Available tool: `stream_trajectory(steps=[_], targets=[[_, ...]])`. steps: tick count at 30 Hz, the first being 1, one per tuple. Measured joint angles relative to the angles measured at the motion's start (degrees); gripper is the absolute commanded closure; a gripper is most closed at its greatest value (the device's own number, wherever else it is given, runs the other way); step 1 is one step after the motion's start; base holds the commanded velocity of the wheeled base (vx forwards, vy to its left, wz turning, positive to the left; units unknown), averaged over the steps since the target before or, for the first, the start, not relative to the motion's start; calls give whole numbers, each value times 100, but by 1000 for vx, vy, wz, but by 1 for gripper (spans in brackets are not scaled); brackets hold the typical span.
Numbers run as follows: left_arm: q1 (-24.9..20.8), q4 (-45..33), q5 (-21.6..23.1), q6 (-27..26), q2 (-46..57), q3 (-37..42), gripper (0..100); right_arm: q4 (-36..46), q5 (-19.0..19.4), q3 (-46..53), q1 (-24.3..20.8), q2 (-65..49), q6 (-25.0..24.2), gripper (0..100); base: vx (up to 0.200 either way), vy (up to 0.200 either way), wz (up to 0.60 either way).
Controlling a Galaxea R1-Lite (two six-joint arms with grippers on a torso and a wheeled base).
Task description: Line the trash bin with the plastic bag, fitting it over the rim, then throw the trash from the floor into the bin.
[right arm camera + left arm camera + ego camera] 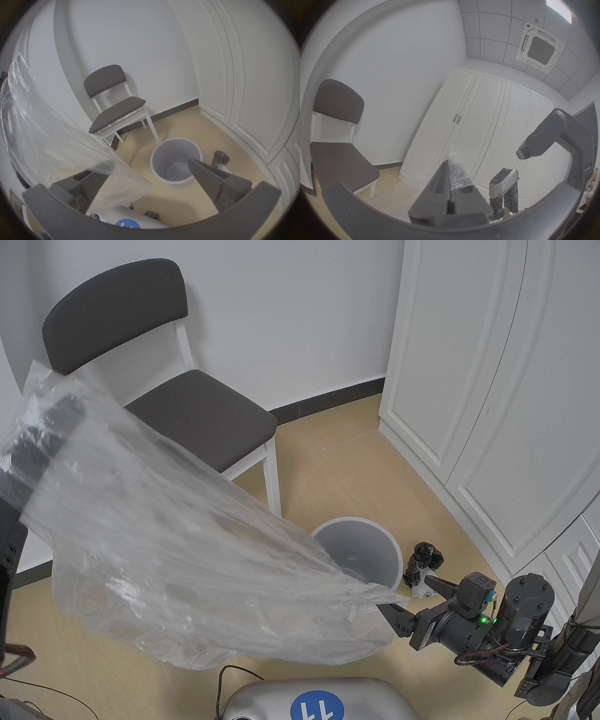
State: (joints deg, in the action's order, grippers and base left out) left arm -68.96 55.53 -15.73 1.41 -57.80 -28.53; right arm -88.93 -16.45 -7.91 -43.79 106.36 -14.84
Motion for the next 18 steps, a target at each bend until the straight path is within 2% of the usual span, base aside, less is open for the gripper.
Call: stream_trajectory(steps=[18], targets=[[-57,6,0,11,-46,0,100,-7,-44,199,-44,391,30,0,0,0,0]])
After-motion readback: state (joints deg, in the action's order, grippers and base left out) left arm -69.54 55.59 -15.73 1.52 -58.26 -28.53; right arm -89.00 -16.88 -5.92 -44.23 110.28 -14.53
